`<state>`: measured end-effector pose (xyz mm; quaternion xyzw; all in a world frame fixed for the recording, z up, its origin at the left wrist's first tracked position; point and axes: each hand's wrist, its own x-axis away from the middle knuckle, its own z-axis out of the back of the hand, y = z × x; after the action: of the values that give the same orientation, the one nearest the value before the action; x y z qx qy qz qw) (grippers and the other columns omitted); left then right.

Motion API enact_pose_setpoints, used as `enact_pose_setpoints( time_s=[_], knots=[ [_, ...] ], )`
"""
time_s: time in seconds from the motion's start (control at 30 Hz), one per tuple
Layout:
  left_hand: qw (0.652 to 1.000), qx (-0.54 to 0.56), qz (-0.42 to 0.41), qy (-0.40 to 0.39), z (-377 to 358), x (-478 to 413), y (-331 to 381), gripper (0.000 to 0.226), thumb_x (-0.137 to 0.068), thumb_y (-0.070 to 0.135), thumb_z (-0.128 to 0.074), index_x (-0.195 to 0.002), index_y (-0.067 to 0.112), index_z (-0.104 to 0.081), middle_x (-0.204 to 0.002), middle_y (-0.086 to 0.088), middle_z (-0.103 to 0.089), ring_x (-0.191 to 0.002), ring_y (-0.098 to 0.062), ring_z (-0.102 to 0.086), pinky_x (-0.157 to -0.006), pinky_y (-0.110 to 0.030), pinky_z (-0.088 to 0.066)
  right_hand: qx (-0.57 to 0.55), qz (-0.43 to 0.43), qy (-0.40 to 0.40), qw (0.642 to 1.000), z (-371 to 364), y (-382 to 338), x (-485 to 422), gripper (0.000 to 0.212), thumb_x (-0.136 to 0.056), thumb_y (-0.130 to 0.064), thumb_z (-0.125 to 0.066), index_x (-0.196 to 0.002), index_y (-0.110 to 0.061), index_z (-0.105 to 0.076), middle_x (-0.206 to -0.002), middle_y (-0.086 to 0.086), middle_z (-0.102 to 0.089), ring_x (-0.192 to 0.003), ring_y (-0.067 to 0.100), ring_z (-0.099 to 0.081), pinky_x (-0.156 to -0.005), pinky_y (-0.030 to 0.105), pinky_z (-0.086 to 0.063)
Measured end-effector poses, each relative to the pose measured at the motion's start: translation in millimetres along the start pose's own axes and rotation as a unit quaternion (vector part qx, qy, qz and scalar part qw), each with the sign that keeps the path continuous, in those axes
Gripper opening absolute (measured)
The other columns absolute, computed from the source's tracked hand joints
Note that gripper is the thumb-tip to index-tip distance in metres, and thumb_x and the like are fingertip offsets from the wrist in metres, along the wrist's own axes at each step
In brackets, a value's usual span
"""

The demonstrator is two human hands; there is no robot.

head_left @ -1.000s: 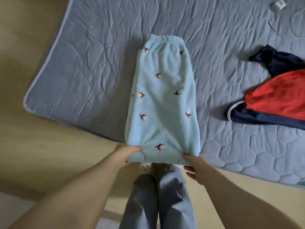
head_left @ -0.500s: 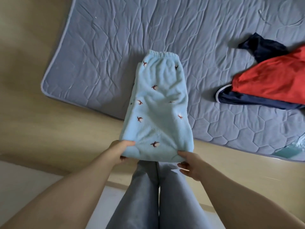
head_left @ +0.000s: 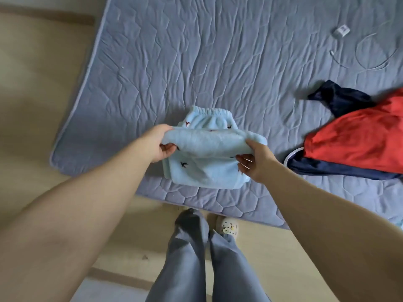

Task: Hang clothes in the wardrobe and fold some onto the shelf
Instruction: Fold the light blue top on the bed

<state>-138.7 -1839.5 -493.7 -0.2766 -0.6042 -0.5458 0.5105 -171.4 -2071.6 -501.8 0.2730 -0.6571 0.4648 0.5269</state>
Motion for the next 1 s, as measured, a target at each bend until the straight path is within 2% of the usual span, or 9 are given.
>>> enact_pose_setpoints(
  time_s=[0.2, 0.3, 0.37, 0.47, 0.57, 0.7, 0.8, 0.87, 1.0],
  knots=[
    [0.997, 0.048, -0.052, -0.011, -33, -54, 59, 0.013, -0.091, 0.024, -0.049, -0.085, 0.015, -0.057, -0.066, 0.001, -0.061, -0.057, -0.010, -0.059, -0.044, -0.021, -0.049, -0.031, 0.050, 0.042, 0.997, -51, -50, -48, 0.028, -0.094, -0.034, -0.049, -0.081, -0.009, -0.054, -0.075, 0.004, -0.061, -0.067, 0.018, -0.059, -0.058, 0.030, -0.046],
    [0.990, -0.003, -0.134, -0.043, -44, -81, 61, 0.039, -0.096, 0.029, -0.045, -0.134, 0.025, -0.039, -0.107, 0.002, -0.056, -0.087, -0.012, -0.057, -0.063, -0.025, -0.044, 0.043, 0.107, 0.015, 0.993, -65, -53, -74, 0.021, -0.095, -0.035, -0.045, -0.112, -0.025, -0.052, -0.096, -0.005, -0.056, -0.079, 0.015, -0.052, -0.072, 0.030, -0.044],
    [0.975, -0.112, -0.183, -0.066, -48, -95, 47, 0.055, -0.096, 0.025, -0.047, -0.145, 0.025, -0.023, -0.129, 0.001, -0.048, -0.095, -0.008, -0.052, -0.073, -0.026, -0.044, 0.128, 0.136, 0.004, 0.982, -67, -43, -92, 0.041, -0.095, -0.032, -0.046, -0.136, -0.033, -0.038, -0.115, -0.006, -0.047, -0.097, 0.015, -0.046, -0.083, 0.032, -0.036],
    [0.920, -0.301, -0.232, -0.098, -50, -118, 17, 0.066, -0.092, 0.024, -0.055, -0.147, 0.028, -0.019, -0.147, 0.005, -0.029, -0.102, -0.001, -0.047, -0.074, -0.012, -0.045, 0.244, 0.157, 0.011, 0.957, -64, -21, -117, 0.056, -0.094, -0.027, -0.050, -0.145, -0.033, -0.026, -0.120, -0.004, -0.043, -0.101, 0.016, -0.045, -0.085, 0.029, -0.034],
    [0.827, -0.489, -0.272, -0.061, -51, -158, -10, 0.068, -0.089, 0.036, -0.055, -0.147, 0.027, -0.020, -0.153, 0.005, -0.016, -0.135, -0.013, -0.028, -0.105, -0.034, -0.036, 0.358, 0.186, 0.043, 0.914, -58, -8, -152, 0.054, -0.094, -0.028, -0.047, -0.143, -0.034, -0.026, -0.121, -0.006, -0.045, -0.108, 0.023, -0.048, -0.088, 0.035, -0.041],
    [0.758, -0.573, -0.312, 0.000, -50, -191, -32, 0.063, -0.089, 0.054, -0.044, -0.144, 0.037, -0.020, -0.153, 0.014, -0.007, -0.142, -0.016, -0.008, -0.111, -0.047, -0.023, 0.460, 0.212, 0.129, 0.852, -53, -2, -185, 0.059, -0.091, -0.028, -0.048, -0.144, -0.029, -0.024, -0.140, 0.004, -0.039, -0.127, 0.032, -0.037, -0.105, 0.045, -0.032],
    [0.771, -0.538, -0.340, 0.036, -49, -210, -48, 0.060, -0.090, 0.052, -0.044, -0.144, 0.040, -0.020, -0.154, 0.011, -0.001, -0.142, -0.022, -0.004, -0.111, -0.048, -0.018, 0.544, 0.238, 0.195, 0.781, -51, 2, -203, 0.060, -0.086, -0.043, -0.054, -0.140, -0.037, -0.029, -0.138, 0.003, -0.036, -0.124, 0.030, -0.034, -0.103, 0.043, -0.022],
    [0.819, -0.443, -0.356, 0.080, -50, -219, -56, 0.063, -0.090, 0.041, -0.052, -0.145, 0.034, -0.022, -0.153, -0.005, -0.010, -0.139, -0.028, -0.016, -0.111, -0.043, -0.021, 0.546, 0.256, 0.229, 0.764, -46, 6, -210, 0.064, -0.077, -0.054, -0.058, -0.135, -0.046, -0.030, -0.137, -0.001, -0.033, -0.123, 0.029, -0.032, -0.103, 0.044, -0.021],
    [0.949, -0.202, -0.236, 0.051, -44, -222, -62, 0.080, -0.077, 0.036, -0.071, -0.141, 0.023, -0.023, -0.124, 0.005, -0.047, -0.106, -0.010, -0.052, -0.094, -0.031, -0.044, 0.346, 0.236, 0.168, 0.892, -27, 14, -218, 0.083, -0.065, -0.053, -0.074, -0.132, -0.047, -0.026, -0.134, -0.005, -0.040, -0.115, 0.017, -0.045, -0.091, 0.032, -0.036]
  ],
)
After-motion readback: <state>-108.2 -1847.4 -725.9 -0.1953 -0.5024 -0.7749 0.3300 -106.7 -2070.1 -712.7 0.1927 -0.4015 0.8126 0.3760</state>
